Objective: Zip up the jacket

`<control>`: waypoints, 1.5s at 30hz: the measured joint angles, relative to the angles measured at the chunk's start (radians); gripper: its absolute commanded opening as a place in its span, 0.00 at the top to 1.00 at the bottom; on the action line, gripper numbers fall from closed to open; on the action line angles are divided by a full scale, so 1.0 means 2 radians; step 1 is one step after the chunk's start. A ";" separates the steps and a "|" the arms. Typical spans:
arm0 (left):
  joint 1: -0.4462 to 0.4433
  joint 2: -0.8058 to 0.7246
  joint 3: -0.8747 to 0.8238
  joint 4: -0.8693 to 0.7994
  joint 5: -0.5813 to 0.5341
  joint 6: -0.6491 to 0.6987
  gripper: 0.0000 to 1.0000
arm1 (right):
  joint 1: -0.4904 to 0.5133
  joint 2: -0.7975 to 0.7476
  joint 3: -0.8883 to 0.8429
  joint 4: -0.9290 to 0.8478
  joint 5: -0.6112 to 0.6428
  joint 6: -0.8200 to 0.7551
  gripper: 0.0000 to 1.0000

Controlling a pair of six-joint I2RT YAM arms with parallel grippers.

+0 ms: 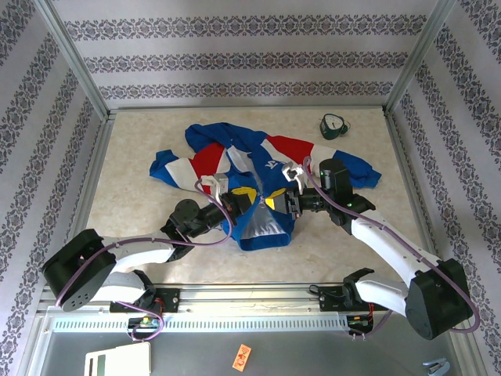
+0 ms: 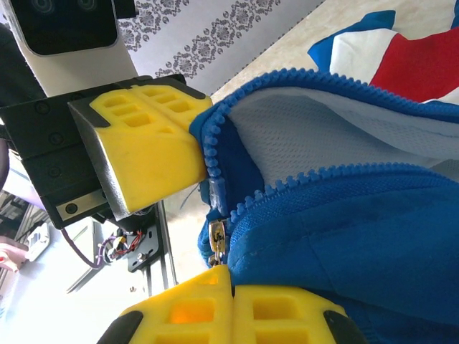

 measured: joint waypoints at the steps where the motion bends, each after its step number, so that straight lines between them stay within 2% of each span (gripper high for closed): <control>1: 0.000 0.000 -0.001 0.000 0.000 -0.001 1.00 | 0.000 0.000 0.000 0.000 0.000 0.000 1.00; 27: 0.007 -0.010 -0.011 -0.009 0.015 -0.002 1.00 | 0.000 0.010 0.006 0.008 -0.016 0.011 1.00; 31: 0.007 -0.035 -0.011 -0.070 -0.002 -0.002 1.00 | 0.002 0.022 0.006 0.001 -0.001 0.011 1.00; 37: 0.020 -0.139 -0.014 -0.215 -0.056 -0.002 1.00 | 0.041 0.061 -0.002 -0.011 0.027 0.012 1.00; 42: 0.028 -0.200 -0.017 -0.311 -0.077 -0.002 1.00 | 0.079 0.093 -0.032 -0.014 0.041 0.022 0.62; 45: 0.030 -0.205 -0.023 -0.340 -0.073 -0.002 1.00 | 0.079 0.092 -0.037 -0.019 0.047 0.032 0.54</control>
